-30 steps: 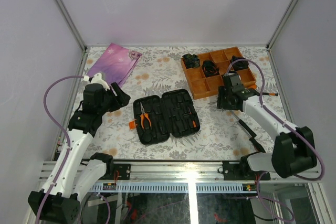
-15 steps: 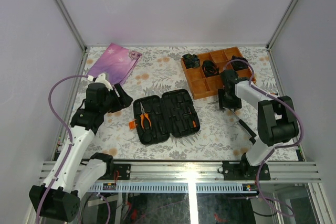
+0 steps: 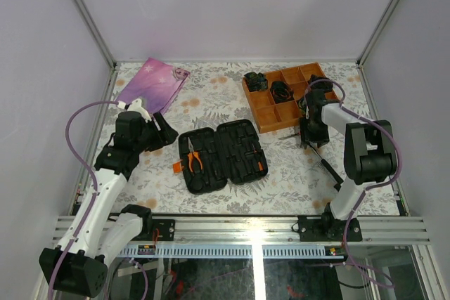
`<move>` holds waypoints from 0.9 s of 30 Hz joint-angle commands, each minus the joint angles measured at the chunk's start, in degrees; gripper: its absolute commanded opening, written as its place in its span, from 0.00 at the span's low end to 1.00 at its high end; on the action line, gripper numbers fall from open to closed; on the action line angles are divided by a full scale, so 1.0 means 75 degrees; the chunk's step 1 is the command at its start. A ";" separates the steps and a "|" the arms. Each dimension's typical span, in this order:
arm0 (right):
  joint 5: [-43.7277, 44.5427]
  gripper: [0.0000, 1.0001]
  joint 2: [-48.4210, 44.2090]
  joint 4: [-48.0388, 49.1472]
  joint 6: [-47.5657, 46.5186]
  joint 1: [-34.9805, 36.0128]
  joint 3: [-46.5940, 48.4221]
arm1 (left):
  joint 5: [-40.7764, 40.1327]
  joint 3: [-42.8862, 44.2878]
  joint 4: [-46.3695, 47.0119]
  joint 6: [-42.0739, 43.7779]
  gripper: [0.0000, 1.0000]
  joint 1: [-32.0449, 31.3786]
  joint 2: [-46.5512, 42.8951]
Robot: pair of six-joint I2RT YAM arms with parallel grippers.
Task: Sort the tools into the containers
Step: Pick up the hammer at the center of the board.
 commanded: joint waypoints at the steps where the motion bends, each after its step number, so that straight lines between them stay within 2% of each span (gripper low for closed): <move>1: -0.0650 0.54 0.0235 0.0046 -0.0163 -0.0053 0.0222 | 0.0093 -0.0057 0.0293 0.0138 0.63 0.0055 -0.0044; 6: -0.1383 0.41 0.0384 0.0264 0.0005 -0.0053 0.0064 | 0.0076 -0.0043 0.0270 0.0129 0.63 0.0056 0.0009; 10: -0.1940 0.35 0.0040 0.0755 0.0294 0.0036 -0.0340 | 0.0059 -0.0039 0.0270 0.0126 0.63 0.0056 -0.0014; 18: -0.1751 0.20 -0.0370 0.0981 0.1022 0.0620 -0.0712 | 0.0061 -0.0053 0.0278 0.0104 0.63 0.0074 0.0068; 24: -0.1466 0.16 -0.0708 0.1188 0.1576 0.1280 -0.0979 | 0.0064 -0.0045 0.0282 0.0091 0.63 0.0069 0.0103; 27: -0.1420 0.22 -0.0729 0.1344 0.1707 0.1474 -0.1100 | 0.0095 -0.0046 0.0276 0.0096 0.63 0.0068 0.0128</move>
